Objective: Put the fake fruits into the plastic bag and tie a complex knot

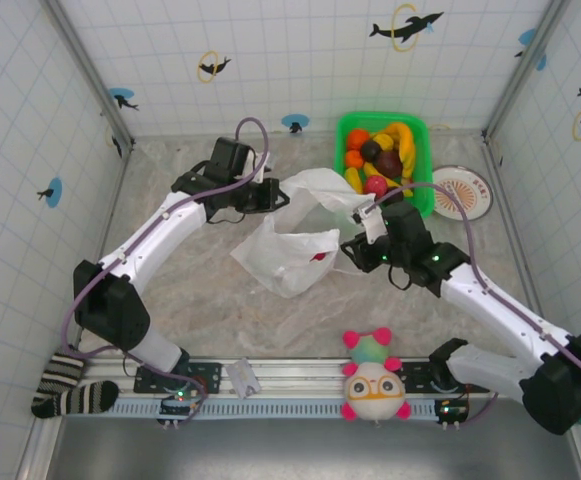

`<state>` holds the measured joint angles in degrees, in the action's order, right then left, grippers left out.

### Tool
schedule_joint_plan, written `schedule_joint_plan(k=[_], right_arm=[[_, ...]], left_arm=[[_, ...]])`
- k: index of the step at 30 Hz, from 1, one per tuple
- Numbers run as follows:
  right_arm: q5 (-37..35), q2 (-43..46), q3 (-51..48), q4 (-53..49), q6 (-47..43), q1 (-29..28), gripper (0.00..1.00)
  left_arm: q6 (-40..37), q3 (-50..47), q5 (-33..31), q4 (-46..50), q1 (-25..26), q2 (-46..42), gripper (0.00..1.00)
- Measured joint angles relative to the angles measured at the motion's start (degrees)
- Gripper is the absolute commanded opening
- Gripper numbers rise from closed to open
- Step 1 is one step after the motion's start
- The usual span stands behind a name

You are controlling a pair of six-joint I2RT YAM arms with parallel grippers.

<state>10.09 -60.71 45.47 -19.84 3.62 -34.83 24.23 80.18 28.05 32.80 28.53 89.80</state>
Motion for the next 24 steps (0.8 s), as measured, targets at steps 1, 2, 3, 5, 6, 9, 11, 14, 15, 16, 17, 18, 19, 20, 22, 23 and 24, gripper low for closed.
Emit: schedule_joint_plan(k=[1,2,3,5,6,9,11,14,15,16,17,18,19,20,22,23,24], right_arm=[[1.51,1.46,0.0,-1.03,-0.55,0.24,0.48],[2.84,2.69,0.0,-1.86,-0.98,0.55,0.48],[4.31,4.15,0.0,-2.86,-1.36,0.98,0.48],[6.99,6.86,0.24,-4.76,-1.75,2.08,0.5],[8.31,8.13,0.72,-5.73,-1.75,2.73,0.52],[11.72,11.17,3.56,-6.95,-1.38,5.2,0.58],[13.29,12.44,6.1,-6.84,-0.35,7.89,0.61],[14.25,11.82,10.12,-5.6,2.86,14.36,0.64],[14.23,10.82,11.52,-5.2,4.35,16.87,0.65],[14.16,9.09,12.98,-4.61,6.05,19.47,0.67],[13.92,7.06,14.05,-4.28,7.61,21.27,0.68],[13.22,4.15,15.39,-4.15,9.16,22.97,0.73],[12.26,1.27,16.48,-4.2,10.27,23.87,0.75],[11.1,-2.19,17.73,-4.33,10.99,24.35,0.77],[8.68,-10.95,20.59,-4.83,11.58,24.35,0.77],[7.65,-14.6,21.66,-5.2,11.76,24.33,0.77],[6.49,-18.58,22.97,-5.92,11.82,24.24,0.76]], left_arm=[[-0.09,0.0,0.0,-0.07,-0.11,-0.02,0.07],[-0.2,0.0,-0.02,-0.09,-0.11,-0.02,0.08],[-0.24,0.0,-0.02,-0.07,-0.22,-0.02,0.07],[-0.24,0.0,-0.04,-0.07,-0.42,-0.02,0.07],[-0.26,0.0,-0.04,-0.07,-0.52,0.0,0.07],[-0.28,0.0,-0.22,0.26,-0.76,0.0,0.08],[-0.39,0.0,-0.31,0.37,-0.96,0.0,0.08],[-0.42,-0.02,-0.26,0.52,-2.16,-0.11,0.07],[-0.42,-0.07,-0.26,0.52,-2.78,-0.17,0.08],[-0.44,-0.2,-0.26,0.55,-3.23,-0.26,0.08],[-0.44,-0.33,-0.28,0.57,-3.58,-0.35,0.07],[-0.44,-0.48,-0.31,0.63,-3.89,-0.44,0.08],[-0.44,-0.63,-0.31,0.76,-4.04,-0.55,0.07],[-0.46,-0.79,-0.31,0.98,-4.11,-0.61,0.08],[-0.46,-1.09,-0.28,1.01,-4.2,-0.81,0.07],[-0.46,-1.18,-0.26,1.01,-4.22,-0.87,0.08],[-0.48,-1.22,-0.26,1.07,-4.22,-0.92,0.08]])
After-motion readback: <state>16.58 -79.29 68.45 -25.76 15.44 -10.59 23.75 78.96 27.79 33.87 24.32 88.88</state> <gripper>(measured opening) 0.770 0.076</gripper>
